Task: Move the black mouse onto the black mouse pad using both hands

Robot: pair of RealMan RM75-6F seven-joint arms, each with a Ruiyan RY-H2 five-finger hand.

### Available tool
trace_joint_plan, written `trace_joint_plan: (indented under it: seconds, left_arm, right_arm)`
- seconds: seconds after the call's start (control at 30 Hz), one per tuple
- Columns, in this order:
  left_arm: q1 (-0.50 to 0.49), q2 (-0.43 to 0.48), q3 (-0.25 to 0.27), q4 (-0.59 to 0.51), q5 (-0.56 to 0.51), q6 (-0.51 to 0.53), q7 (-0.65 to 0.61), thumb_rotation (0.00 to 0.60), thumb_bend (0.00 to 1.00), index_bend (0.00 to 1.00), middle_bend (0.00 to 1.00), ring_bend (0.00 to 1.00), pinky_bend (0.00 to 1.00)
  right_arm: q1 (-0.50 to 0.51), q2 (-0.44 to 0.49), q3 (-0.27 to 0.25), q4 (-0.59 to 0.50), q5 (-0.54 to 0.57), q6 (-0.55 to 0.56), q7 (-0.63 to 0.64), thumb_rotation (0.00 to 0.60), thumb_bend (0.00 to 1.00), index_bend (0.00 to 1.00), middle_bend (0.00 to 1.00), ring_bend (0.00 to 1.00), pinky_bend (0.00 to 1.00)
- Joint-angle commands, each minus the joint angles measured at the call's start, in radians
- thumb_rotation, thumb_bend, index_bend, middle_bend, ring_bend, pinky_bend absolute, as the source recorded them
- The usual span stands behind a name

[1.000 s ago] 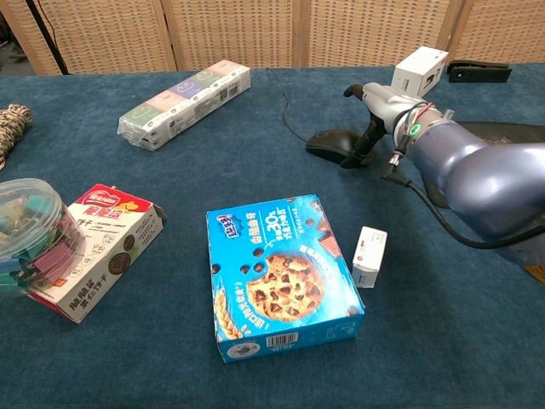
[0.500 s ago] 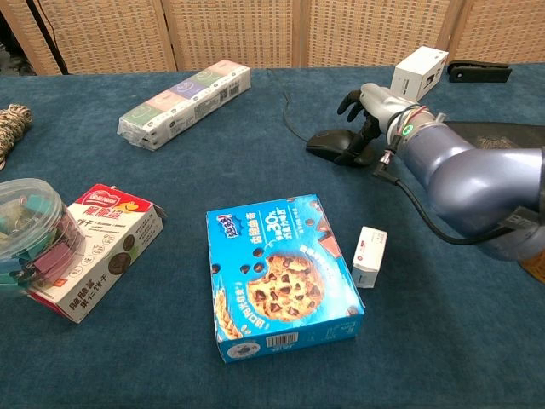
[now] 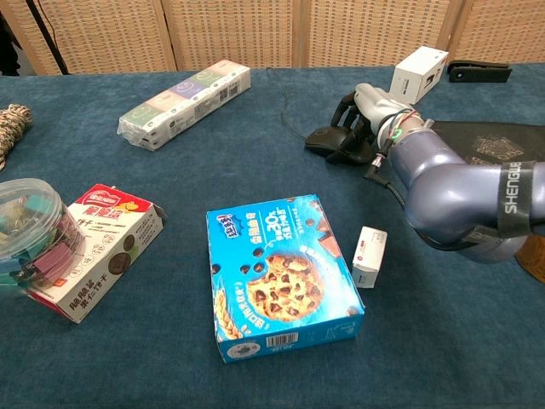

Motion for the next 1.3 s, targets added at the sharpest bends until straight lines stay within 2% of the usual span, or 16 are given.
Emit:
trace_joint_plan:
  seconds: [0.03, 0.27, 0.5, 0.73, 1.07, 1.13, 1.3]
  left_arm:
    - [0.000, 0.000, 0.000, 0.000, 0.000, -0.002, 0.000, 0.600, 0.02, 0.00, 0.00, 0.00, 0.00]
    - [0.000, 0.001, 0.002, -0.005, 0.007, -0.006, 0.002, 0.600, 0.02, 0.00, 0.00, 0.00, 0.00]
    - [-0.002, 0.004, 0.007, -0.008, 0.016, -0.019, -0.005, 0.600, 0.02, 0.00, 0.00, 0.00, 0.00]
    - [-0.008, 0.008, 0.017, -0.010, 0.037, -0.033, -0.011, 0.600, 0.02, 0.00, 0.00, 0.00, 0.00]
    - [-0.002, 0.012, 0.027, -0.019, 0.058, -0.027, -0.015, 0.600, 0.02, 0.00, 0.00, 0.00, 0.00]
    - [-0.005, 0.014, 0.030, -0.022, 0.060, -0.037, -0.016, 0.600, 0.02, 0.00, 0.00, 0.00, 0.00]
    - [-0.010, 0.019, 0.033, -0.023, 0.069, -0.047, -0.027, 0.600, 0.02, 0.00, 0.00, 0.00, 0.00]
  right_arm:
    - [0.001, -0.007, 0.004, 0.008, -0.020, 0.018, 0.026, 0.600, 0.22, 0.46, 0.46, 0.38, 0.46]
    - [-0.012, 0.013, 0.022, -0.026, -0.057, 0.084, 0.075, 0.600, 0.35, 0.48, 0.48, 0.40, 0.47]
    - [-0.047, 0.071, 0.067, -0.093, -0.030, 0.152, 0.030, 0.600, 0.43, 0.48, 0.49, 0.40, 0.47]
    - [-0.150, 0.169, 0.106, -0.254, 0.044, 0.257, -0.077, 0.600, 0.47, 0.48, 0.49, 0.40, 0.47]
    - [-0.348, 0.316, 0.101, -0.524, 0.099, 0.429, -0.142, 0.600, 0.52, 0.48, 0.49, 0.41, 0.47]
    - [-0.393, 0.331, 0.107, -0.564, 0.127, 0.488, -0.155, 0.600, 0.53, 0.49, 0.49, 0.41, 0.47]
    - [-0.410, 0.326, 0.110, -0.587, 0.165, 0.527, -0.200, 0.600, 0.53, 0.48, 0.49, 0.41, 0.47]
